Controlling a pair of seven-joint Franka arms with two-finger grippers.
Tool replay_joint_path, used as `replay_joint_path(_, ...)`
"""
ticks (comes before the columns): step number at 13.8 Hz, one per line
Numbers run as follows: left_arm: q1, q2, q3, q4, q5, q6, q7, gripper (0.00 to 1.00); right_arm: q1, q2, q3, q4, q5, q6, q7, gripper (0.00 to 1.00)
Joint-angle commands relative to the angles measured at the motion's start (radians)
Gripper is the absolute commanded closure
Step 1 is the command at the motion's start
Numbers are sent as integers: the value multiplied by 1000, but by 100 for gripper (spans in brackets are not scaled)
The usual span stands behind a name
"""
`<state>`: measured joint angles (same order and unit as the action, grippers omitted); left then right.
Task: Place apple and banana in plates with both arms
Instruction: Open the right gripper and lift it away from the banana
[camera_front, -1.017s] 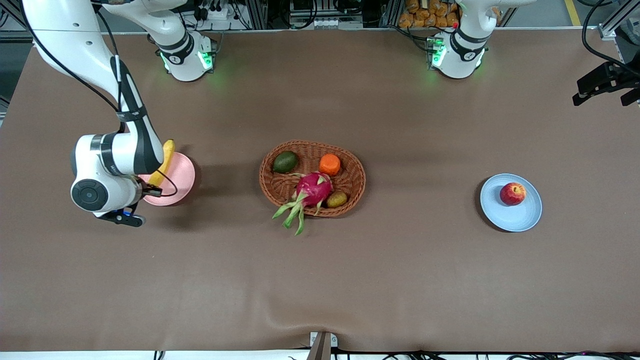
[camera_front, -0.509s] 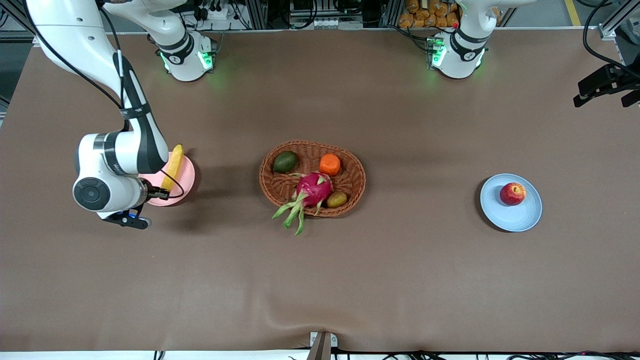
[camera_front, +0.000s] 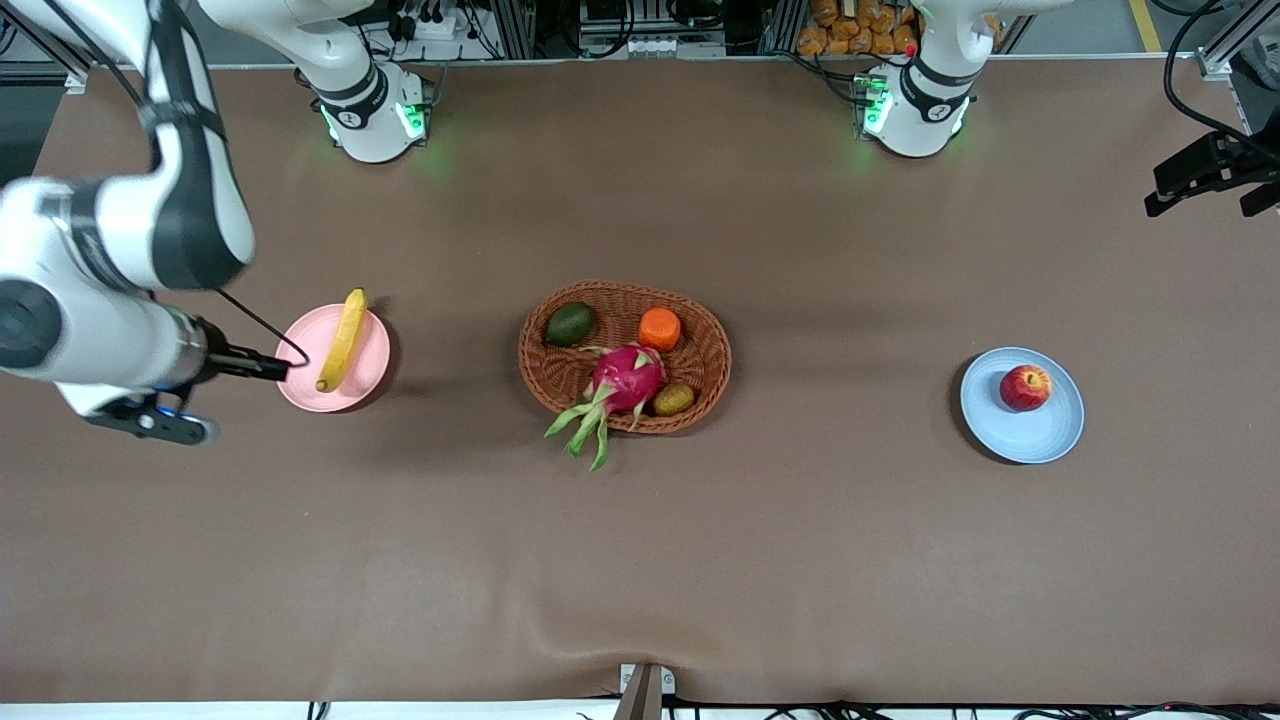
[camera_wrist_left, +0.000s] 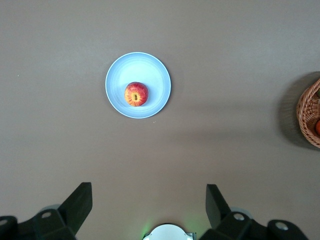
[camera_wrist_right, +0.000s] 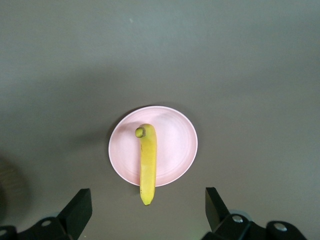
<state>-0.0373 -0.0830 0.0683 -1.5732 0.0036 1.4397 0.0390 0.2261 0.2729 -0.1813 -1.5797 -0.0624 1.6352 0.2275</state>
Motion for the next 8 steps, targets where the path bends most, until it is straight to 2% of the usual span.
replay_joint_path(1, -4, 9, -2, 19, -4, -13, -4, 0, -17, -114, -1, -22, 1, 2, -130, 0)
replay_joint_path(4, -7, 9, -4, 21, -4, -13, -4, 0, -53, -220, -3, -35, 6, 2, -264, 0)
replay_joint_path(8, -10, 9, -5, 21, -4, -16, -4, 0, -85, -334, -4, -103, 12, -14, -266, 0)
